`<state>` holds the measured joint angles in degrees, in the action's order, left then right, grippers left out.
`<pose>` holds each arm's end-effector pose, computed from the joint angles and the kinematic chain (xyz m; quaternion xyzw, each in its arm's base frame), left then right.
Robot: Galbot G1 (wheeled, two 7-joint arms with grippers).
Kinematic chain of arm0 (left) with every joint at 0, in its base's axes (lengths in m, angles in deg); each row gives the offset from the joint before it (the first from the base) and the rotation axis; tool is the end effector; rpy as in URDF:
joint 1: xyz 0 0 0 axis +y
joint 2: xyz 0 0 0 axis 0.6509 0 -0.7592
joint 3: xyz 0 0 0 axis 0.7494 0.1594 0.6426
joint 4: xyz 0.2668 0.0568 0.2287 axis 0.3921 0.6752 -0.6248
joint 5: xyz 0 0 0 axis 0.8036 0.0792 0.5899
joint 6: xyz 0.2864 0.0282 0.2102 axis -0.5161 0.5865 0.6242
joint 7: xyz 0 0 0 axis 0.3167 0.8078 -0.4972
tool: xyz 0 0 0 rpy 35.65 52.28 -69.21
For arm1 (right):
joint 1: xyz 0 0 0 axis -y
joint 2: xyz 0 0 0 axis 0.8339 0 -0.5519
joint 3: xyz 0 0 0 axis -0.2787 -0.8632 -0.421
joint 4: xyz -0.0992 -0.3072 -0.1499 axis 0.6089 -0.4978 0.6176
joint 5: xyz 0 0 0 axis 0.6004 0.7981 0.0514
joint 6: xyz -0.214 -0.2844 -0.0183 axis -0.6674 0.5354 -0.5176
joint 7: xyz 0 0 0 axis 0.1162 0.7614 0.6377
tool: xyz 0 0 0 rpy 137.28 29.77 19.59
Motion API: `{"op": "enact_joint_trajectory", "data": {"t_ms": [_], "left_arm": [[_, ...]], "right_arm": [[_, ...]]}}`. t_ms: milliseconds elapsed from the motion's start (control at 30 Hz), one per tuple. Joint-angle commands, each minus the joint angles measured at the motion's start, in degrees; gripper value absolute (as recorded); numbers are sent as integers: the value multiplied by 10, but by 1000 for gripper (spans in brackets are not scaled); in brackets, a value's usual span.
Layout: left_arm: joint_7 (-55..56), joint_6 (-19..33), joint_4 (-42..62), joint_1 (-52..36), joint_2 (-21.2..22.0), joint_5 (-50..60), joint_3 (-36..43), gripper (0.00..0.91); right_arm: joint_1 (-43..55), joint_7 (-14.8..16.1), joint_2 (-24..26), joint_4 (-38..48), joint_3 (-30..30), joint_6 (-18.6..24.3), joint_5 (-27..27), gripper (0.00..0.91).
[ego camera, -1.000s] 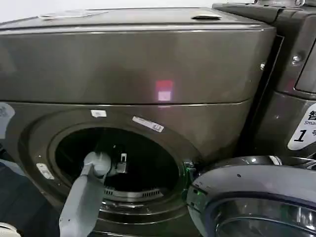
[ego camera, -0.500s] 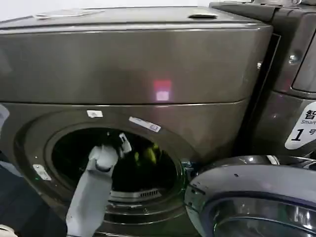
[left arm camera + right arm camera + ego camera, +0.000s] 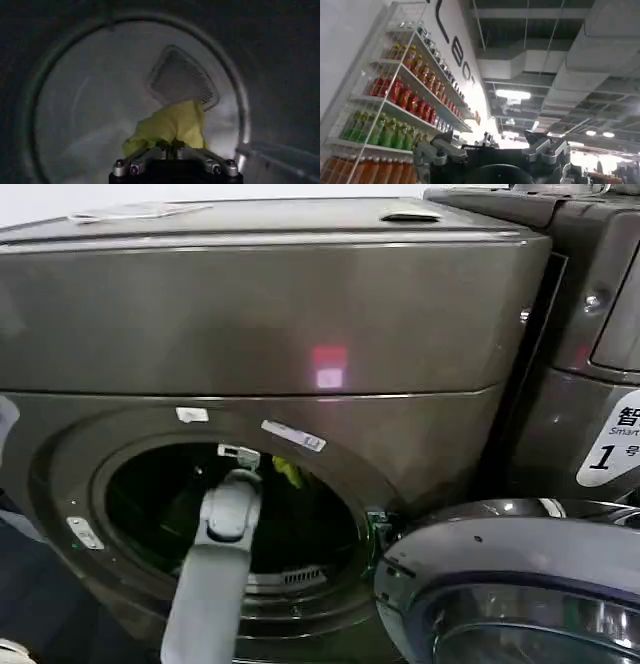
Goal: Grasp the clothes from the dryer.
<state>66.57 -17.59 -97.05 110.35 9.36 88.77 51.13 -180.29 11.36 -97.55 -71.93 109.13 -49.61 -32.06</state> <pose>0.4550 -0.0276 -0.2065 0.0377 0.9947 0.0939 0.0173 -0.1229 -0.4311 -0.0793 0.6103 0.7478 -0.2298 0.1247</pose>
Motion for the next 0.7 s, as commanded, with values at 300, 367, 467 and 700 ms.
{"op": "enact_joint_trajectory", "data": {"t_ms": [300,367,467,700], "left_arm": [[96,-22,-16,25,24,-60,0,0],[96,-22,-18,26,19,-62,0,0],[94,-20,-16,26,14,-63,0,0],[87,-18,-14,27,11,-62,3,0]], "right_arm": [[0,0,-5,1,4,8,-7,907],[-1,3,-6,0,7,7,-8,907],[0,-1,-6,-4,8,-5,-2,907],[1,-3,-7,-2,12,-11,7,907]]}}
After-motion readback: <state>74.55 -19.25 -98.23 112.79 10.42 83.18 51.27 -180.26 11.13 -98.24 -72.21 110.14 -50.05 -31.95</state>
